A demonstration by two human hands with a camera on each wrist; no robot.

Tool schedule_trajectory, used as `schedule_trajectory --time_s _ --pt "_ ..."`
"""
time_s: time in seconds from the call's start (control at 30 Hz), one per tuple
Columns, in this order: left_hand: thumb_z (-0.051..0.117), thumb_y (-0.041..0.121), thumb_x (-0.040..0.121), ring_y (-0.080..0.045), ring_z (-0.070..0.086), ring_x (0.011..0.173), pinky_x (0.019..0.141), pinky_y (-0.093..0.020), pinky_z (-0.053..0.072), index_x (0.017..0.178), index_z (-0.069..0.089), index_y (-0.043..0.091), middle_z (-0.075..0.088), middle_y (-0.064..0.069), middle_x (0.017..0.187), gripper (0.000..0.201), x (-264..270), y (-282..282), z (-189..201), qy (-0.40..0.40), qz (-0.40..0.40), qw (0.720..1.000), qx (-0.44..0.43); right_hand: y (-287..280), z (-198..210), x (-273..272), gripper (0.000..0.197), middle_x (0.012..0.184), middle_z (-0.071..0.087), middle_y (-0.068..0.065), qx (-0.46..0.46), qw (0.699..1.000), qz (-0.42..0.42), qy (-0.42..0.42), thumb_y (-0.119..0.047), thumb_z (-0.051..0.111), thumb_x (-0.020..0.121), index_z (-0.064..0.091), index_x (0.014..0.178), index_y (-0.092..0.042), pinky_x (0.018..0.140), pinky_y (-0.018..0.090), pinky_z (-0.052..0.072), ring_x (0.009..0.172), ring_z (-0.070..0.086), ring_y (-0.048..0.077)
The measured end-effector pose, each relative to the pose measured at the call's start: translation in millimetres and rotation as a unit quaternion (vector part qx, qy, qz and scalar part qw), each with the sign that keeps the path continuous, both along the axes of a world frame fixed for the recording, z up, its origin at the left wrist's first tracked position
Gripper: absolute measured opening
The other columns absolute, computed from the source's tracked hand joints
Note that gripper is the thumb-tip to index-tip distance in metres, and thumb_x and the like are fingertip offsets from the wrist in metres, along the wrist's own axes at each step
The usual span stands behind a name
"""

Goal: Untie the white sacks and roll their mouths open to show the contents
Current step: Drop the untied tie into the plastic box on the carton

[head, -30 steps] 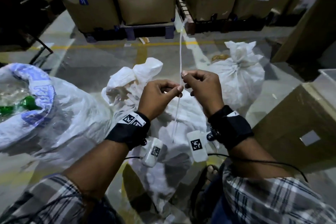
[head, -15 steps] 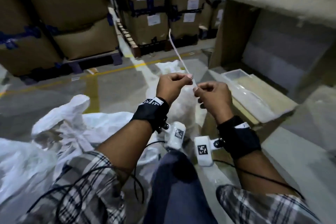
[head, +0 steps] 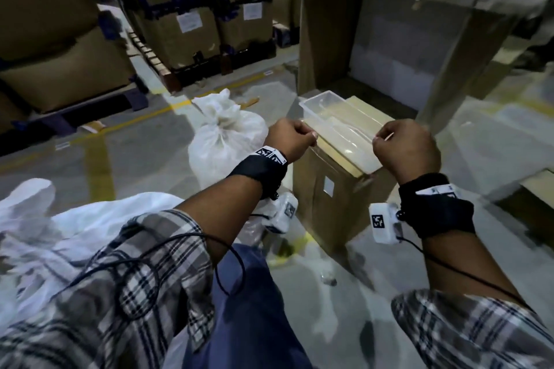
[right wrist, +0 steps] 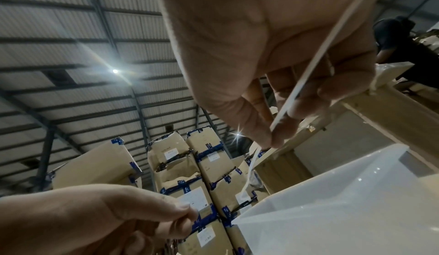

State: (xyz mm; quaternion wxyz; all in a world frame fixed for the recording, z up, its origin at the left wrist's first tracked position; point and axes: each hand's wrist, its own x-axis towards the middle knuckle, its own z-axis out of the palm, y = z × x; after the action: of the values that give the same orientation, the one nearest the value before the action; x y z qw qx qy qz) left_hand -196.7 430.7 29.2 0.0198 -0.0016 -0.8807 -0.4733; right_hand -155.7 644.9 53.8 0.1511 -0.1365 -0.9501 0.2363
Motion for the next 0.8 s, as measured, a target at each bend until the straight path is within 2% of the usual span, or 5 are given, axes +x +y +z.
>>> schedule_trajectory --time_s 0.13,0.23,0.43,0.63,0.8 --pt "0.071 0.028 0.089 -0.012 0.071 0.090 0.083 -0.027 0.055 0.093 0.079 0.019 0.076 0.006 0.089 0.012 -10 14 0 0.014 -0.022 0.999 -0.040 5 -6 -4 0.019 0.091 0.071 0.011 0.035 0.998 0.012 -0.046 -0.019 0.061 0.077 0.077 0.087 -0.019 0.075 0.033 0.051 0.082 0.065 0.036" --pt "0.073 0.031 0.088 -0.016 0.066 0.106 0.093 -0.029 0.052 0.115 0.072 0.022 0.072 0.003 0.112 0.028 -19 23 -4 0.027 -0.037 0.994 -0.095 1 -5 -14 0.019 0.089 0.069 0.012 0.065 0.995 0.026 -0.067 -0.018 0.061 0.078 0.076 0.090 -0.015 0.075 0.037 0.054 0.080 0.064 0.035" --pt "0.066 0.034 0.091 -0.033 0.029 0.140 0.112 -0.049 0.036 0.150 0.039 0.031 0.033 0.007 0.160 0.065 -29 38 -30 0.041 -0.102 0.950 -0.292 -4 -3 -55 0.021 0.105 0.068 0.018 0.123 0.986 0.060 -0.094 -0.014 0.059 0.086 0.073 0.102 -0.014 0.083 0.042 0.056 0.095 0.066 0.039" --pt "0.063 0.032 0.092 -0.035 0.031 0.136 0.107 -0.049 0.041 0.157 0.024 0.031 0.025 0.008 0.165 0.076 -36 40 -42 0.031 -0.143 0.925 -0.350 -7 -22 -86 0.010 0.126 0.055 0.008 0.208 0.963 0.132 -0.106 -0.030 0.067 0.093 0.076 0.098 -0.033 0.102 0.052 0.036 0.124 0.042 0.036" --pt "0.065 0.034 0.091 -0.036 0.029 0.138 0.109 -0.050 0.040 0.157 0.023 0.031 0.024 0.007 0.166 0.078 -40 41 -45 0.025 -0.144 0.924 -0.353 0 -36 -94 0.019 0.115 0.067 0.006 0.125 0.965 0.200 -0.113 -0.014 0.067 0.091 0.080 0.101 -0.025 0.092 0.040 0.054 0.102 0.063 0.027"
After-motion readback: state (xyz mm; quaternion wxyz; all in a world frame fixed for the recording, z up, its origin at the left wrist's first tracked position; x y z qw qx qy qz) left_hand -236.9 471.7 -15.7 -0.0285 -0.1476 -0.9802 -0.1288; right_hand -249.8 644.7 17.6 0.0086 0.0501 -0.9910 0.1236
